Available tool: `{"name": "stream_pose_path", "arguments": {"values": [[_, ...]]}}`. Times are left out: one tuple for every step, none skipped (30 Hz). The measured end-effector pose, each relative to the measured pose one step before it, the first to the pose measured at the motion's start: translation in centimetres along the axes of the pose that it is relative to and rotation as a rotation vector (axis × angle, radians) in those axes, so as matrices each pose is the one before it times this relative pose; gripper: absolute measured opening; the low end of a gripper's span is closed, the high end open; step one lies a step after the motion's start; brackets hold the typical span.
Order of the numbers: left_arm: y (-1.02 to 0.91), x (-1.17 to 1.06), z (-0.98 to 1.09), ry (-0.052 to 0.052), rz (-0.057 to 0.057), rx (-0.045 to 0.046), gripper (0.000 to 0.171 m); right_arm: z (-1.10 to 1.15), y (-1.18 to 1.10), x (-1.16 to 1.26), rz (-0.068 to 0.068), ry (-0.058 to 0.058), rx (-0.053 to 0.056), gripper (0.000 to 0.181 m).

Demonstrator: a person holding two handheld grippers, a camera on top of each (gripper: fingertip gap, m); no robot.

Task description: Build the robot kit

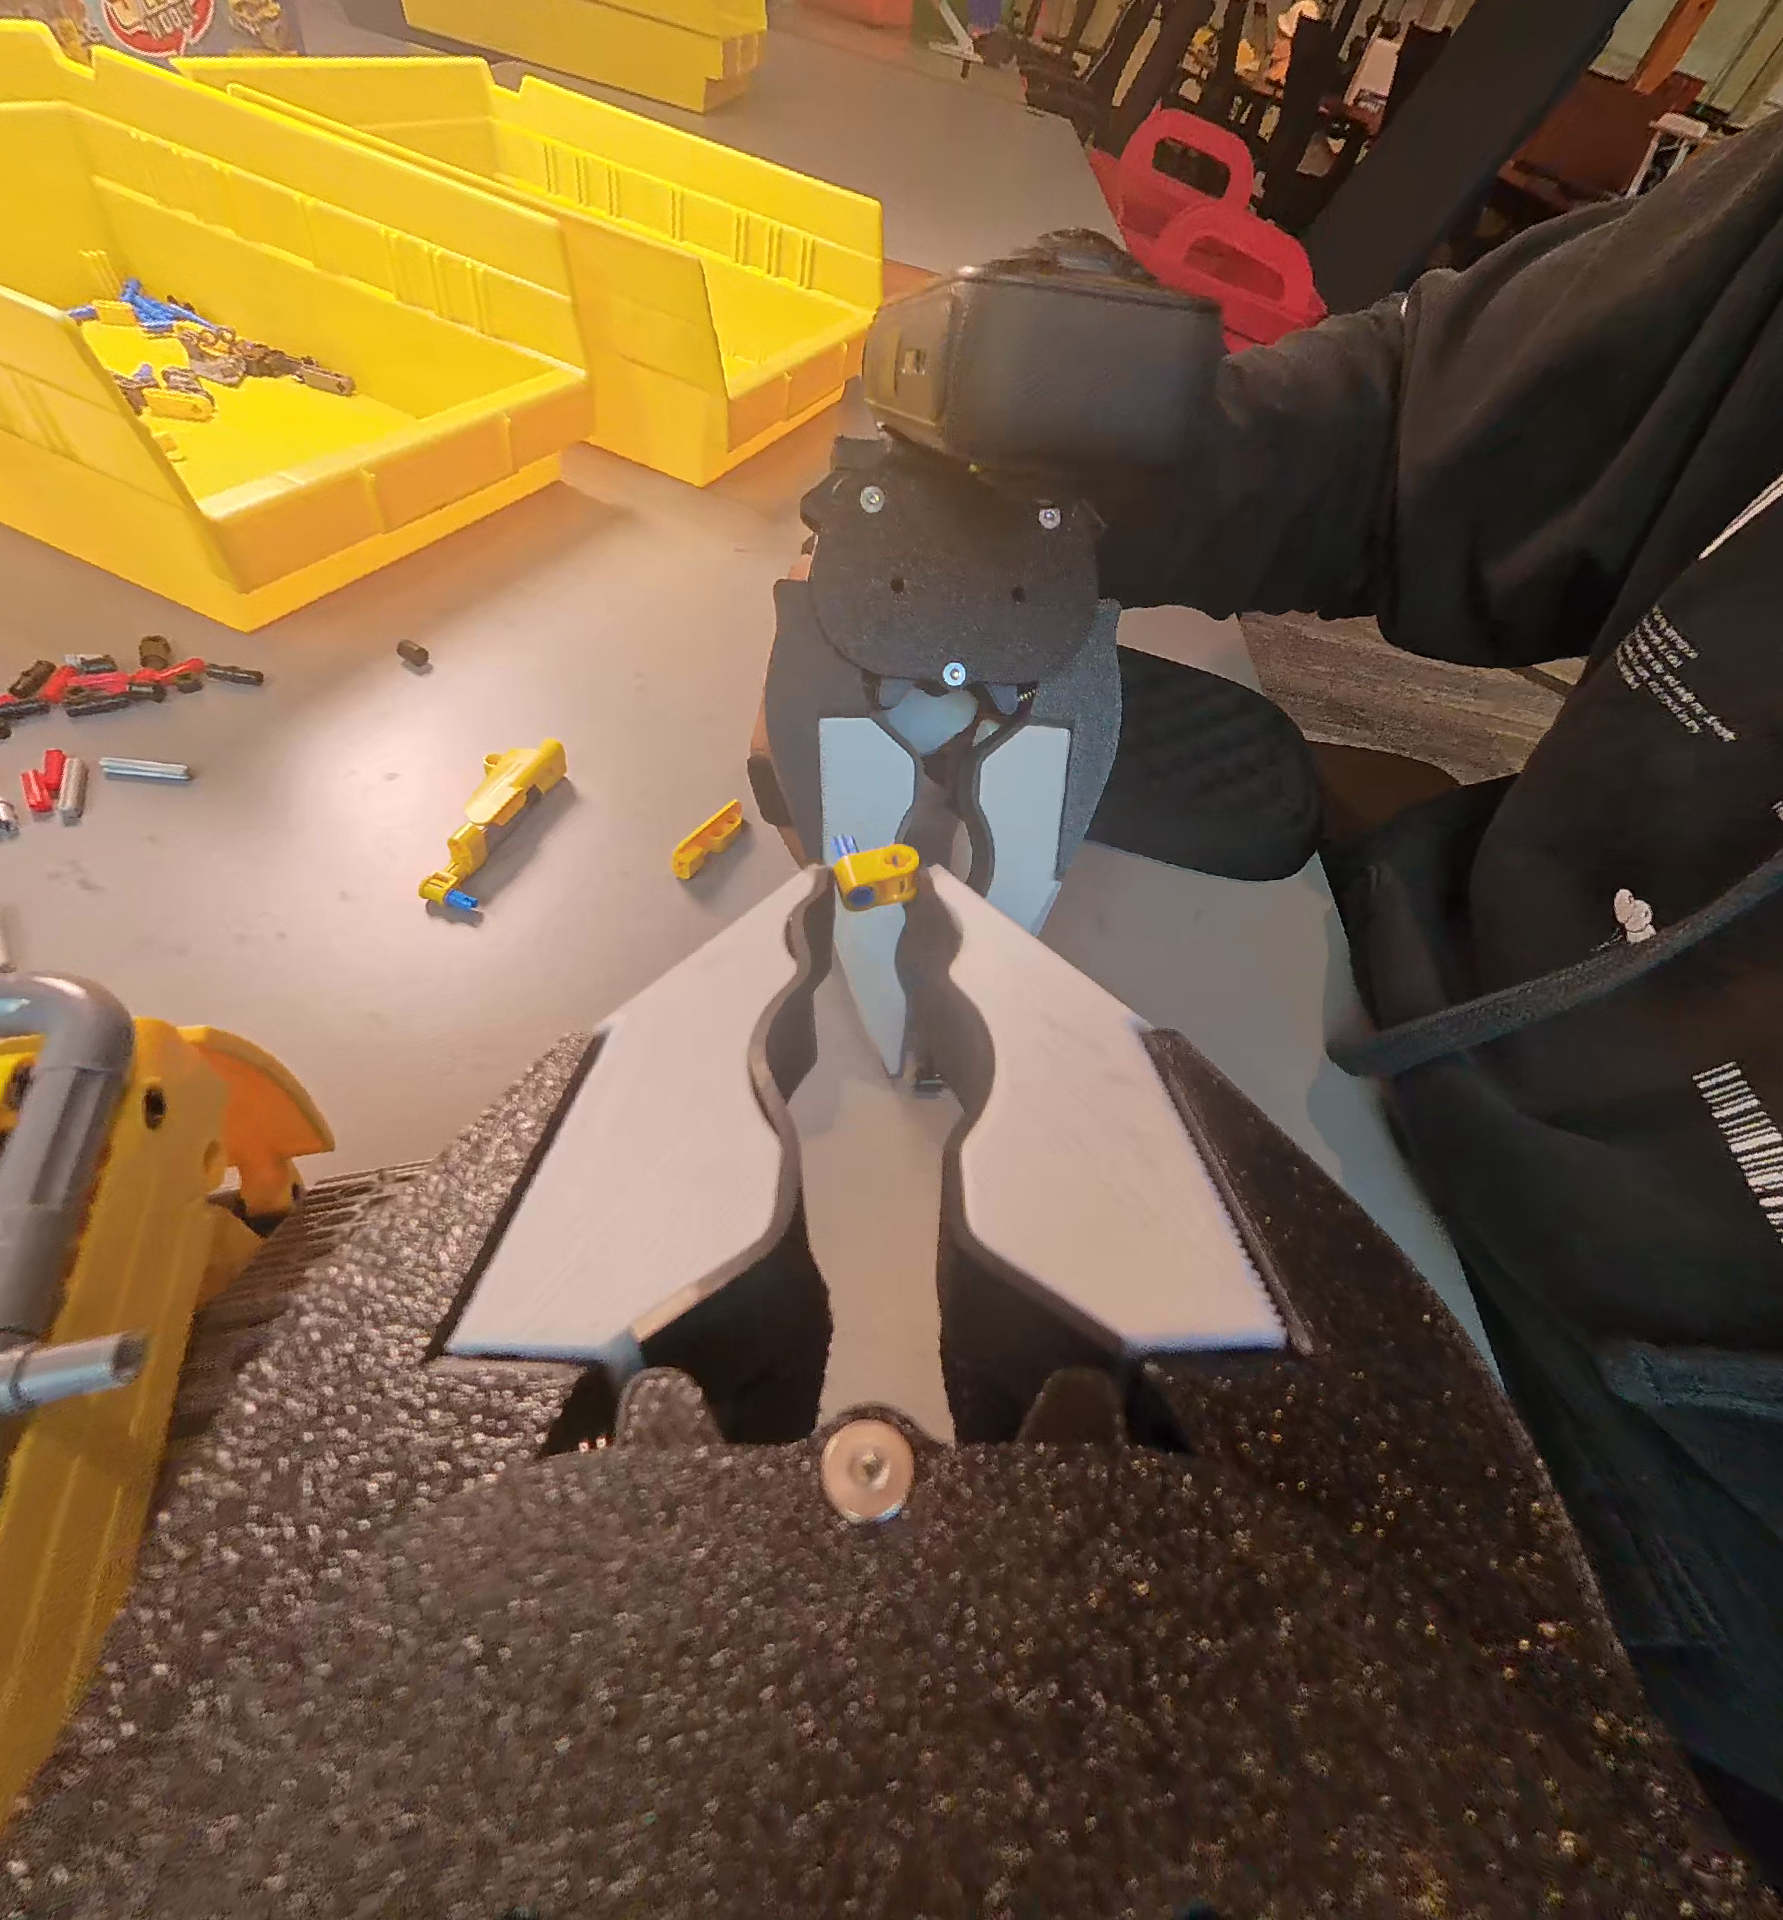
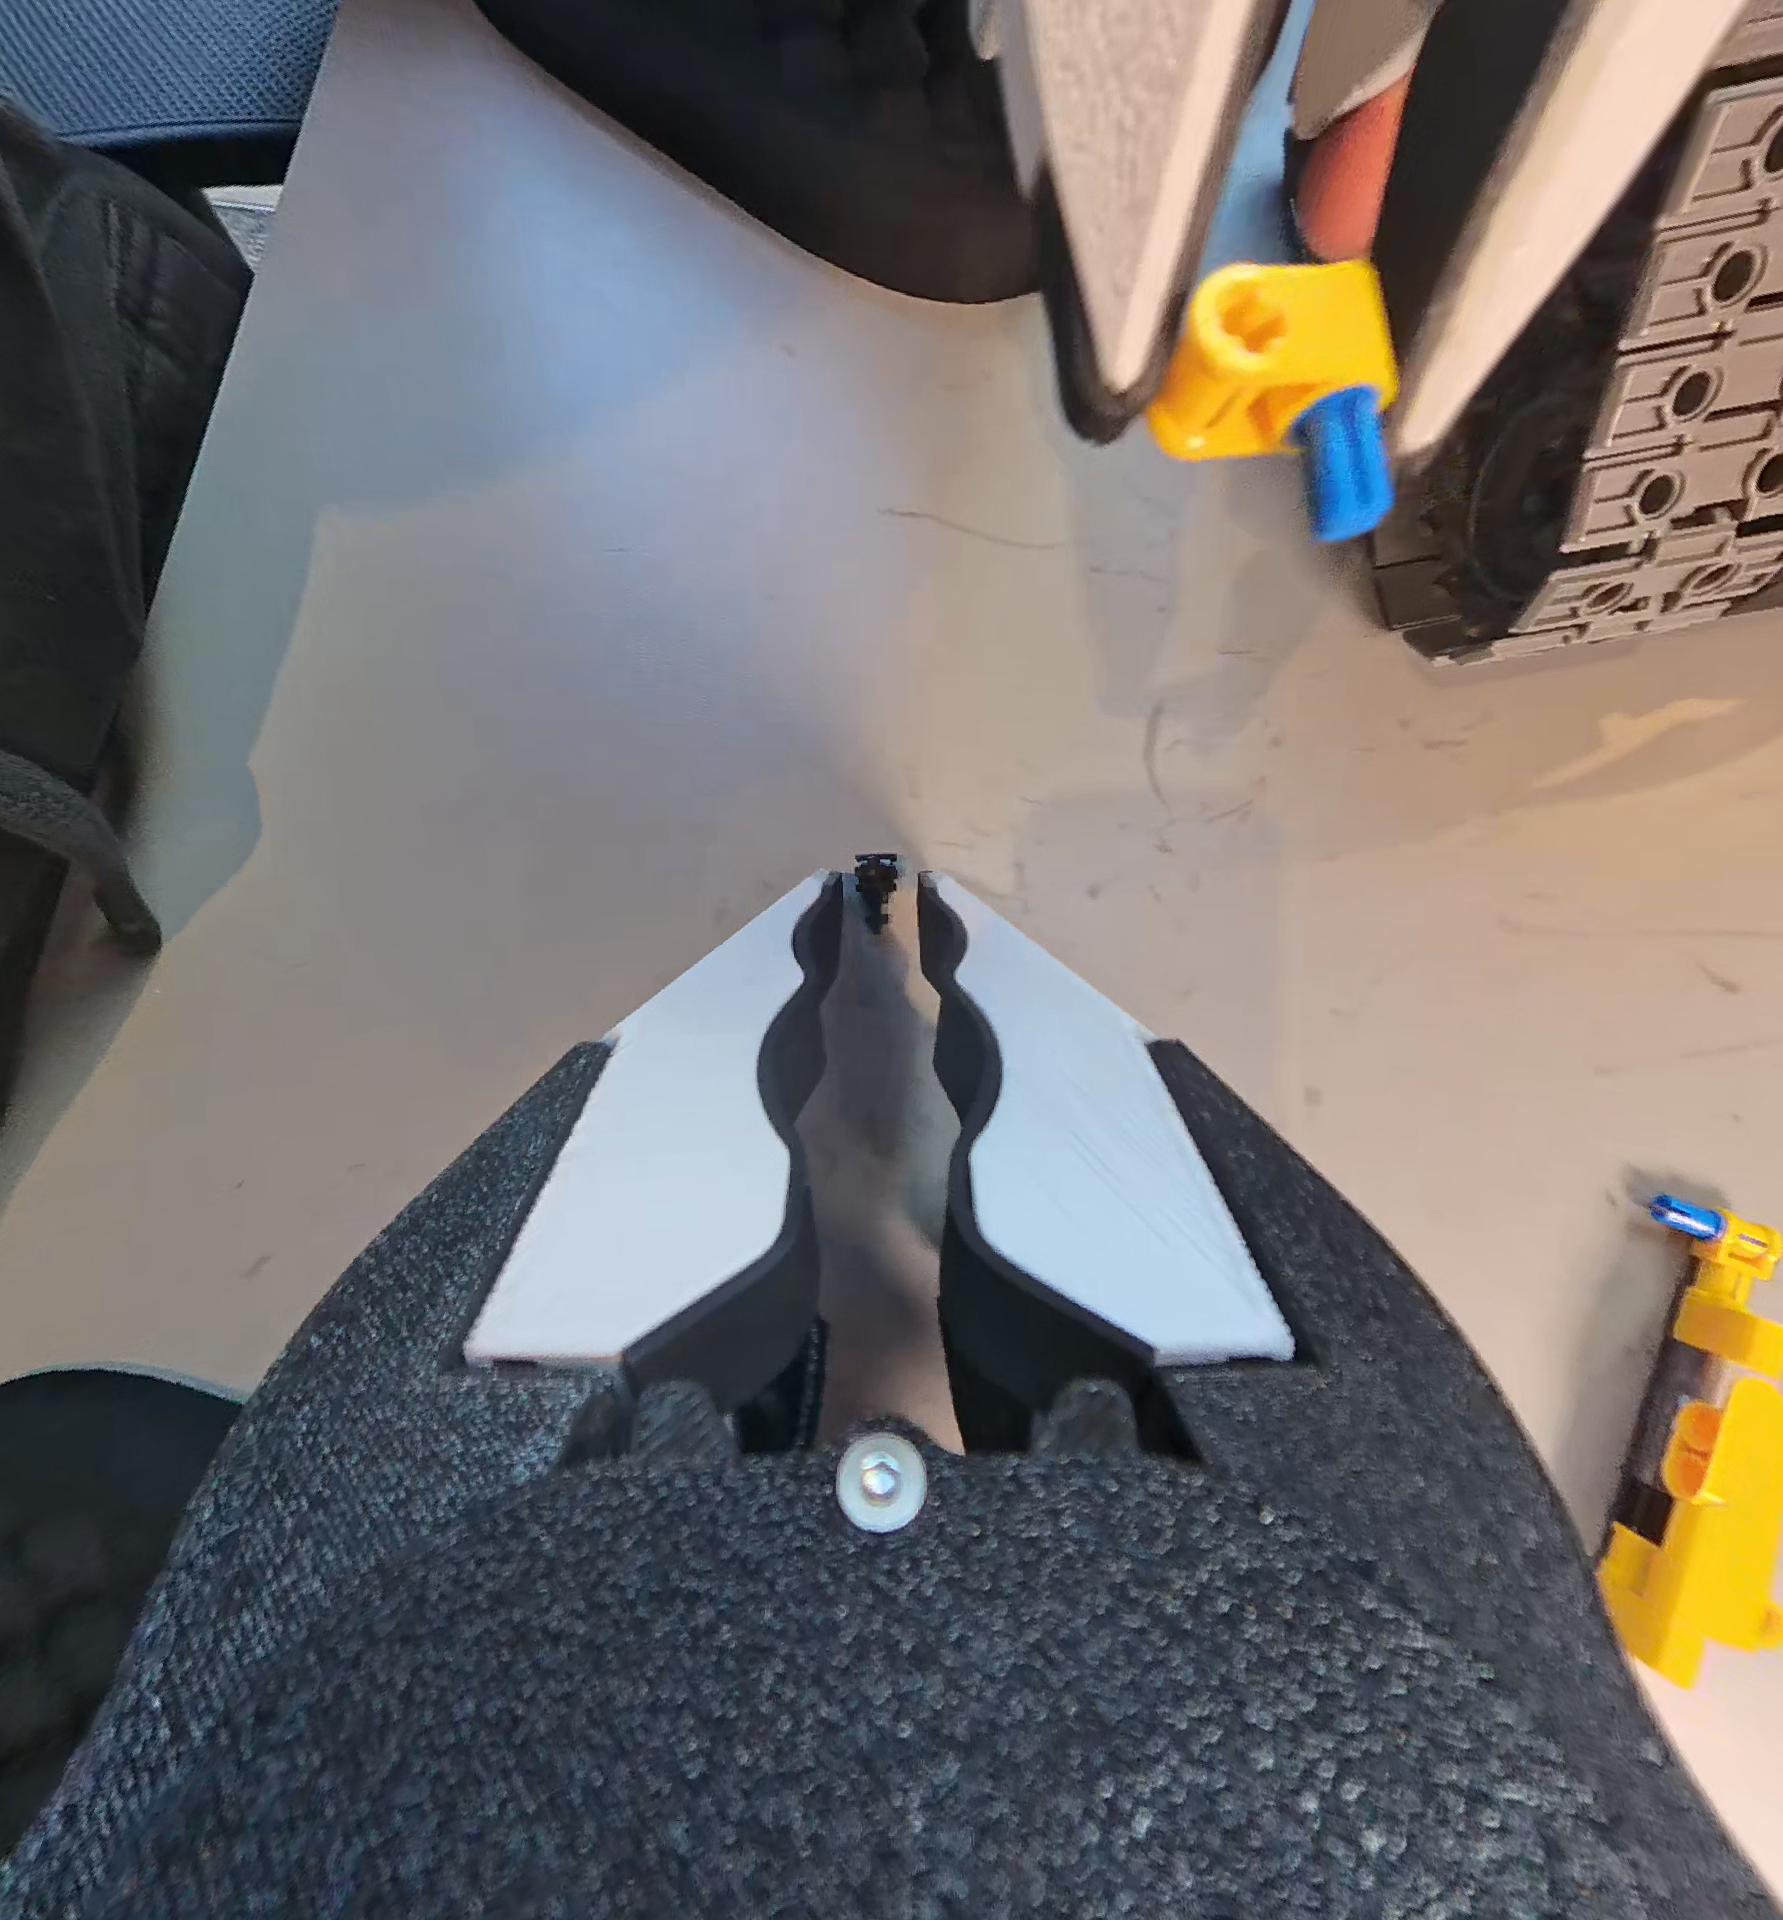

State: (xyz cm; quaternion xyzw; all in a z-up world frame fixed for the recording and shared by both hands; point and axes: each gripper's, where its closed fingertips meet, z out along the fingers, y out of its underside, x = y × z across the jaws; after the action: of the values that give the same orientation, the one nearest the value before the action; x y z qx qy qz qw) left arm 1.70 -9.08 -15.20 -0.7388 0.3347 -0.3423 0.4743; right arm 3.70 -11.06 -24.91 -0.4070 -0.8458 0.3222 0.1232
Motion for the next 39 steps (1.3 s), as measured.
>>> {"name": "stream_pose_path", "arguments": {"values": [[0.094,0.276,0.124,0.0100,0.0058,-0.00591,0.014,0.021,-0.001,0.070,0.0002,0.0103,-0.0004,0.013],[0.202,0.167,0.173,0.0035,0.0072,-0.01231,0.014,0.029,0.023,0.069,0.0036,0.0088,-0.0016,0.008],[0.343,0.137,0.228,0.0024,0.0066,-0.01959,0.014,0.017,-0.026,0.036,0.0037,0.0055,0.0012,0.007],[0.422,0.129,0.265,0.0036,0.0061,-0.02219,0.014,0.024,-0.039,0.003,0.0016,0.0021,0.0022,0.007],[0.381,0.166,0.288,0.0057,0.0069,-0.01991,0.015,0.024,-0.008,0.025,0.0033,0.0032,-0.0009,0.007],[0.389,0.171,0.300,0.0046,0.0062,-0.01959,0.015,0.024,-0.021,-0.025,0.0005,0.0014,-0.0009,0.007],[0.440,0.084,0.294,-0.0015,0.0076,-0.02369,0.015,0.026,-0.025,-0.017,0.0003,0.0039,-0.0003,0.007],[0.499,0.067,0.301,-0.0042,0.0120,-0.02575,0.015,0.004,-0.022,0.042,0.0032,0.0088,0.0008,0.007],[0.501,0.053,0.287,-0.0045,0.0146,-0.02545,0.014,-0.025,-0.010,0.076,0.0046,0.0101,0.0044,0.007],[0.394,0.115,0.275,-0.0014,0.0136,-0.01749,0.015,-0.078,-0.034,0.000,0.0045,0.0063,0.0088,0.007],[0.257,0.226,0.227,0.0073,0.0091,-0.01052,0.015,-0.110,-0.028,-0.020,0.0054,0.0046,0.0108,0.007],[0.046,0.170,0.136,0.0030,0.0083,-0.00184,0.015,-0.143,-0.056,-0.015,0.0055,0.0035,0.0133,0.007],[-0.080,0.012,0.075,-0.0054,0.0065,0.00414,0.015,-0.145,-0.050,-0.047,0.0059,0.0015,0.0120,0.007],[-0.012,0.091,0.057,0.0020,0.0061,-0.00083,0.014,-0.116,0.029,0.069,0.0066,0.0071,0.0056,0.007],[0.100,0.129,0.108,0.0043,0.0079,-0.00675,0.014,-0.074,0.076,0.020,0.0007,0.0049,0.0007,0.008],[0.143,0.083,0.162,0.0004,0.0103,-0.01069,0.014,-0.086,-0.041,-0.025,-0.0029,0.0028,0.0072,0.007],[0.183,0.138,0.197,0.0019,0.0117,-0.01333,0.014,-0.078,-0.111,-0.035,0.0021,0.0008,0.0093,0.007],[0.188,0.063,0.211,-0.0024,0.0116,-0.01430,0.014,-0.077,-0.127,-0.095,0.0007,-0.0040,0.0092,0.008],[0.164,-0.017,0.192,-0.0065,0.0101,-0.01280,0.014,-0.073,-0.149,-0.083,-0.0039,-0.0032,0.0098,0.007],[0.086,0.021,0.158,-0.0024,0.0093,-0.00799,0.014,-0.063,-0.161,-0.072,-0.0057,-0.0021,0.0100,0.008],[0.027,0.093,0.114,0.0028,0.0115,-0.00383,0.014,-0.052,-0.201,-0.104,-0.0066,-0.0042,0.0119,0.008],[-0.075,0.112,0.040,0.0038,0.0128,0.00195,0.014,-0.031,-0.088,-0.091,-0.0053,-0.0041,0.0068,0.008],[-0.066,0.044,-0.009,0.0014,0.0089,0.00274,0.014,-0.021,0.003,-0.048,-0.0061,-0.0010,0.0026,0.007],[-0.050,0.058,0.003,0.0051,0.0051,0.00385,0.014,-0.064,-0.055,-0.098,-0.0070,-0.0037,0.0081,0.007],[-0.031,0.147,-0.010,0.0126,0.0024,0.00269,0.014,-0.078,-0.083,-0.110,-0.0072,-0.0047,0.0096,0.007],[-0.079,0.083,-0.025,0.0086,0.0024,0.00501,0.014,-0.089,-0.048,-0.080,-0.0083,-0.0026,0.0079,0.007],[-0.054,0.023,-0.021,0.0049,0.0029,0.00325,0.014,-0.081,-0.039,-0.062,-0.0090,-0.0021,0.0073,0.007],[-0.028,0.058,0.002,0.0071,0.0015,0.00266,0.014,-0.083,-0.018,-0.068,-0.0118,-0.0028,0.0063,0.007],[0.082,0.043,0.025,0.0079,-0.0023,-0.00433,0.014,-0.093,-0.038,0.000,-0.0108,0.0020,0.0080,0.007],[0.111,0.067,0.082,0.0082,-0.0032,-0.00631,0.014,-0.094,-0.051,-0.037,-0.0058,-0.0028,0.0095,0.007],[0.108,0.082,0.095,0.0072,-0.0007,-0.00794,0.014,-0.058,0.058,0.008,0.0002,-0.0007,0.0036,0.007],[0.136,0.022,0.129,0.0001,0.0024,-0.01059,0.014,-0.001,0.096,0.038,0.0051,0.0004,-0.0003,0.007],[0.185,-0.052,0.162,-0.0054,0.0041,-0.01337,0.014,0.028,0.162,0.012,0.0062,-0.0014,-0.0067,0.007],[0.173,-0.060,0.169,-0.0070,0.0041,-0.01296,0.014,0.062,0.205,0.040,-0.0009,0.0020,-0.0108,0.007],[0.169,-0.061,0.155,-0.0065,0.0037,-0.01335,0.014,0.071,0.264,0.030,0.0002,0.0016,-0.0146,0.007],[0.198,-0.052,0.160,-0.0049,0.0044,-0.01464,0.014,0.106,0.250,-0.001,0.0056,-0.0022,-0.0152,0.007],[0.208,-0.071,0.166,-0.0059,0.0026,-0.01545,0.014,0.100,0.297,-0.049,0.0038,-0.0045,-0.0176,0.007],[0.169,-0.060,0.127,-0.0034,0.0028,-0.01227,0.014,0.110,0.261,0.017,0.0001,0.0026,-0.0181,0.007],[0.113,0.023,0.079,0.0024,0.0026,-0.00725,0.014,0.036,-0.008,0.001,-0.0033,0.0054,-0.0058,0.007]]}}
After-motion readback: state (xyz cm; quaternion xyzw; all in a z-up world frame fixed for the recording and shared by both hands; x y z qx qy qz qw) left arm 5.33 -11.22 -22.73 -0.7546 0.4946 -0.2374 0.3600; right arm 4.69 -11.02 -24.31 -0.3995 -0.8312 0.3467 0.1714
